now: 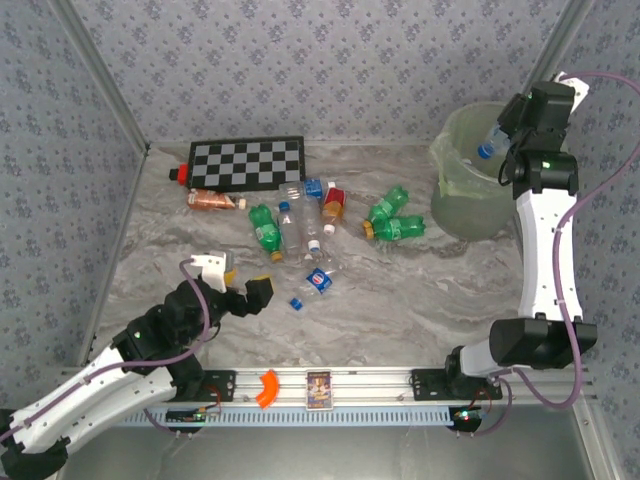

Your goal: Put the plastic bottles in the bin

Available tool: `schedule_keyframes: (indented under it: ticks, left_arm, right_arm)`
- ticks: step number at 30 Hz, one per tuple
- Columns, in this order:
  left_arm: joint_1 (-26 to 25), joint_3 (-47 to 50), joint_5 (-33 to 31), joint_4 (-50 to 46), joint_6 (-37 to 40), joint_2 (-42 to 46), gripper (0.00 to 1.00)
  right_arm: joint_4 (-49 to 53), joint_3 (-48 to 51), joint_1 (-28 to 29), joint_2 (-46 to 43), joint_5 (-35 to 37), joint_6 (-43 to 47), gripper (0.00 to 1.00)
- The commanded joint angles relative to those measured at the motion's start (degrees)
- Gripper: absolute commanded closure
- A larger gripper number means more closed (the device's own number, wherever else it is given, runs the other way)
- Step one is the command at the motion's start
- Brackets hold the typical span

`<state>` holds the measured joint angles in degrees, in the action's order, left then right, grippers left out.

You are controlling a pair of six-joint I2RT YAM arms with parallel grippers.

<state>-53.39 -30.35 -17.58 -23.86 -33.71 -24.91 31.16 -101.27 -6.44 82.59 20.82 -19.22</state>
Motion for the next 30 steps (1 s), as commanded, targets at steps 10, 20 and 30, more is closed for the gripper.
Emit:
schedule_keyframes:
  ticks: [10, 20, 30]
  left_arm:
    - [-0.1, 1.2, 0.4, 0.4, -1.4, 1.3, 0.00]
    - [-0.1, 1.5, 0.0, 0.0, -2.1, 2.0, 0.00]
    - [-0.1, 1.9, -0.5, 0.1, -2.3, 1.8, 0.00]
  right_arm:
    - [0.8, 1.5, -0.8, 6.1, 5.4, 7.7, 0.48]
    - [6.5, -1.0, -0.9, 10.1, 1.6, 7.1, 0.36]
    - [7.2, -1.7, 0.0, 8.3, 0.9, 6.0, 0.00]
